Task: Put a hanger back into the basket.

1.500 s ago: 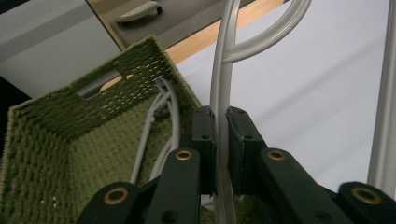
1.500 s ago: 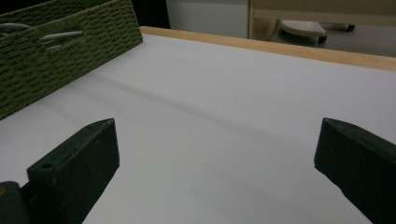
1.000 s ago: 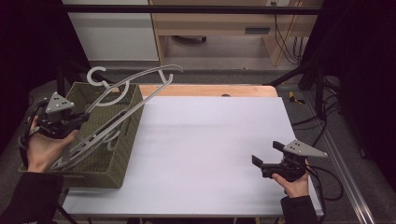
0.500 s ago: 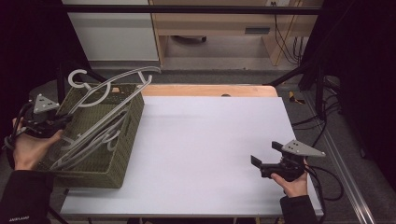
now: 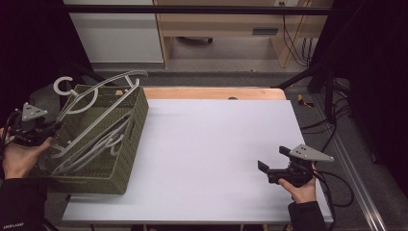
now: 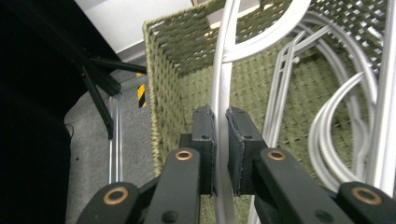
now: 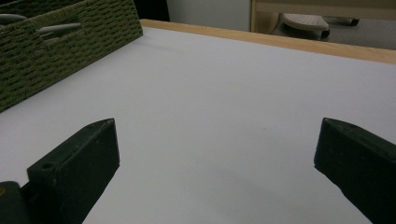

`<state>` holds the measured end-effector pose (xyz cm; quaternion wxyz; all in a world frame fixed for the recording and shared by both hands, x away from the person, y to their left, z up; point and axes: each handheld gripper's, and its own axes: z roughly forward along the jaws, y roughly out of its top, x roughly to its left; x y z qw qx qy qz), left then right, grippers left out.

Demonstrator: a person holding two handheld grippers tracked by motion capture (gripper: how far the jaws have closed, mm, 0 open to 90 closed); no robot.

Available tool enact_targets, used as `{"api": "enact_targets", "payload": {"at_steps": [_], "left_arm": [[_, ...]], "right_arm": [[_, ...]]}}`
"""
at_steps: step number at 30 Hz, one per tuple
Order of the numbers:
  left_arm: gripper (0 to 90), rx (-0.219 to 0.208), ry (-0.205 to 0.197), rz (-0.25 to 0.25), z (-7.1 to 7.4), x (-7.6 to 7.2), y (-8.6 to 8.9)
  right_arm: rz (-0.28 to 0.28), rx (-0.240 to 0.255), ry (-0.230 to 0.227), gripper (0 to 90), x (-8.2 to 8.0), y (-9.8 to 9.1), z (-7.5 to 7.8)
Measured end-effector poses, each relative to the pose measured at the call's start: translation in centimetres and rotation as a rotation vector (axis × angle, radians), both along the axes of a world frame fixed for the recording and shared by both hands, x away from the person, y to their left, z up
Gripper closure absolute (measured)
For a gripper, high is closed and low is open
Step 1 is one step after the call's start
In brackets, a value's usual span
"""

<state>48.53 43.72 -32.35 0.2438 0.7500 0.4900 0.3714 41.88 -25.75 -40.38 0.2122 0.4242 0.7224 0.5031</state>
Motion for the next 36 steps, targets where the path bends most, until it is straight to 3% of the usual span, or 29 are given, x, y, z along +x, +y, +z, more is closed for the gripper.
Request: {"api": "enact_targets", "payload": {"at_steps": [14,21,25,29,33,36], "left_arm": [[82.1,0.060,0.040,0.048,-1.9,0.0,2.1],[82.1,0.111,0.072,0.066,-3.0,-0.1,2.5],[82.0,0.110,0.083,0.068,-3.7,0.0,2.3],[82.0,0.137,0.098,0.059,-4.5,0.2,1.7],[82.0,0.193,0.120,0.051,-4.9,0.3,0.9],[81.9,0.187,0.119,0.051,-4.9,0.2,0.6]], "right_arm": [[-0.002,-0.001,0.002,0.4,0.1,0.1,-0.1],[-0.001,-0.002,0.005,0.4,0.2,0.2,-0.2],[0.003,-0.003,0.006,0.4,0.1,0.2,-0.2],[0.003,-0.008,0.006,0.4,0.2,0.2,-0.2],[0.003,-0.007,0.006,0.4,0.1,0.2,-0.2],[0.007,-0.004,0.007,0.4,0.1,0.3,-0.2]]}}
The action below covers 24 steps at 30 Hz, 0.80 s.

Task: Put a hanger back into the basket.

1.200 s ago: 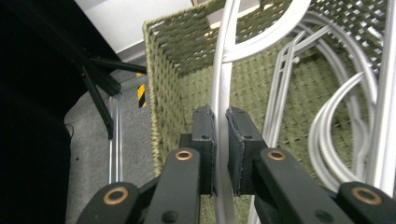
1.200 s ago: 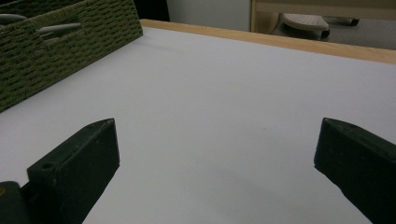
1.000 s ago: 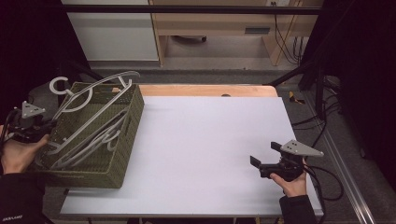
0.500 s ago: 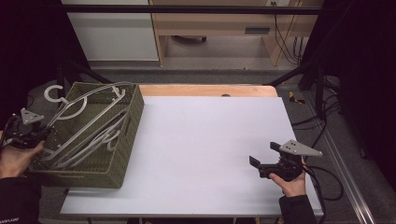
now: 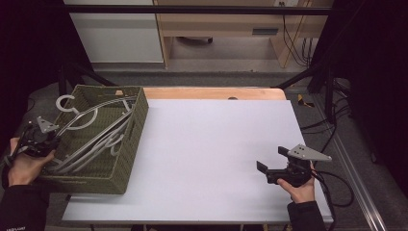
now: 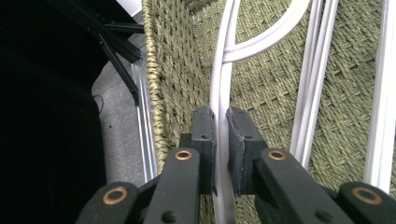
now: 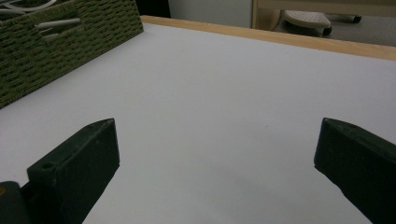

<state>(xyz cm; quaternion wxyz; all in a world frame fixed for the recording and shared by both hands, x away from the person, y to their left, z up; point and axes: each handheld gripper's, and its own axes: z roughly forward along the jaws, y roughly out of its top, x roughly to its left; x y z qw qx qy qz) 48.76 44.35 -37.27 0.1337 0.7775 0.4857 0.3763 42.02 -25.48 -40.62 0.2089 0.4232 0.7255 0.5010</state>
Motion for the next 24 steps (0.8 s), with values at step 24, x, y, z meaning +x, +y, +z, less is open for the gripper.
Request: {"api": "enact_targets", "payload": {"at_steps": [24], "left_arm": [[78.8,-0.140,-0.068,-0.185,1.8,-4.0,-3.1]], "right_arm": [[-0.004,0.008,-0.007,0.4,-0.2,-0.1,0.2]]}}
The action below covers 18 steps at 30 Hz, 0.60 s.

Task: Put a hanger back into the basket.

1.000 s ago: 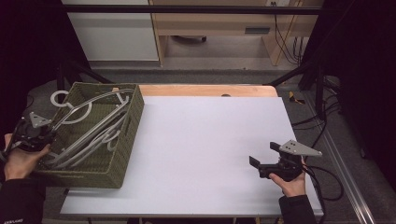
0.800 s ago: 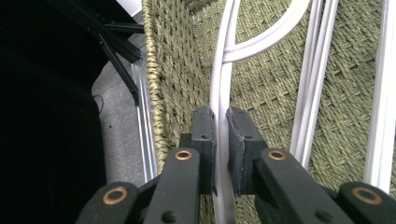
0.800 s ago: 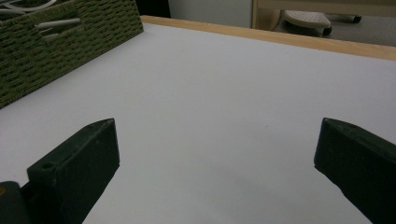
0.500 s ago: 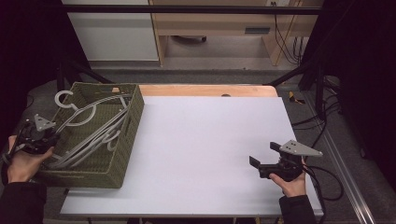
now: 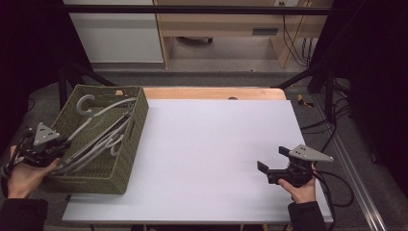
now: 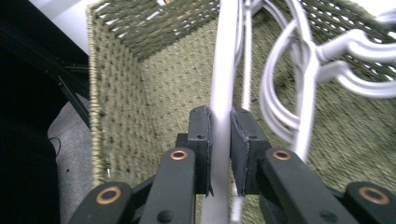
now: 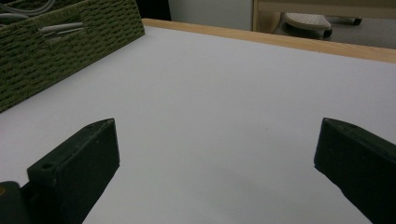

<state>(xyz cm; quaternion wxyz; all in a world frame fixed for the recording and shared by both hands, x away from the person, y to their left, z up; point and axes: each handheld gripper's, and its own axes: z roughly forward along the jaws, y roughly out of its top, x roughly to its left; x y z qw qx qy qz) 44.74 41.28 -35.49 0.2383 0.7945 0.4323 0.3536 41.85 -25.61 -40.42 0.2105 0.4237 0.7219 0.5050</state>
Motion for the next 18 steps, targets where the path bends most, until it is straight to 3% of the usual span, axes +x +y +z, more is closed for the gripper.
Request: {"api": "enact_targets", "payload": {"at_steps": [9,15,18], "left_arm": [[75.6,0.026,0.097,-0.045,-1.1,-0.6,-1.9],[74.4,-0.040,0.175,-0.058,-1.6,-0.3,-1.7],[74.1,-0.030,0.195,-0.056,-1.7,-0.3,-1.9]], "right_arm": [[0.002,-0.002,-0.002,0.4,0.0,0.0,0.0],[0.004,0.002,-0.002,0.4,-0.1,0.0,0.1],[0.005,0.001,-0.004,0.4,-0.1,0.0,0.1]]}}
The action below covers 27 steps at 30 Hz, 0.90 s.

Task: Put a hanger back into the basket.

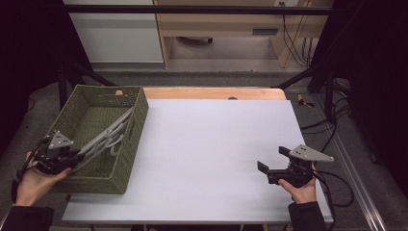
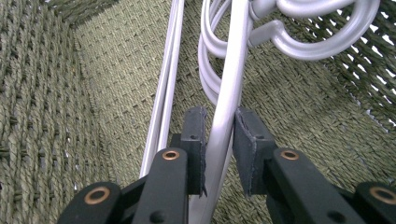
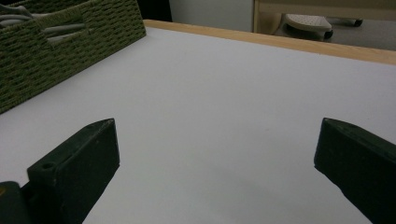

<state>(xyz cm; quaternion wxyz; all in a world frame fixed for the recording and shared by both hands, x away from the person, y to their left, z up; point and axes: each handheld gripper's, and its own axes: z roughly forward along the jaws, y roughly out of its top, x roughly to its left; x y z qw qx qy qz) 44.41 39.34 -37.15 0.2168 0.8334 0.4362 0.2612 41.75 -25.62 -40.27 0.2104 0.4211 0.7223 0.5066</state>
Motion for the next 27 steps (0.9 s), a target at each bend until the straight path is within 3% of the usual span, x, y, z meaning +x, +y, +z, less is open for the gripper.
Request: {"api": "enact_targets", "payload": {"at_steps": [3,9,13,22,27], "left_arm": [[72.9,-0.005,-0.008,0.010,0.0,-0.2,-0.1],[65.3,-0.108,-0.098,0.021,1.2,-1.1,0.2],[59.7,-0.206,-0.176,0.020,2.0,-1.9,-0.2],[42.6,-0.398,-0.299,-0.099,2.9,-3.5,-3.4],[32.8,-0.481,-0.317,-0.169,2.6,-3.8,-5.5]], "right_arm": [[0.000,0.002,-0.002,0.4,0.0,0.0,0.0],[-0.001,0.004,-0.002,0.4,0.0,0.0,0.0],[0.002,0.007,-0.005,0.4,-0.1,-0.1,0.1],[-0.002,0.017,-0.025,0.4,-0.2,-0.4,0.4],[-0.008,0.037,-0.032,0.4,-0.4,-0.5,0.6]]}}
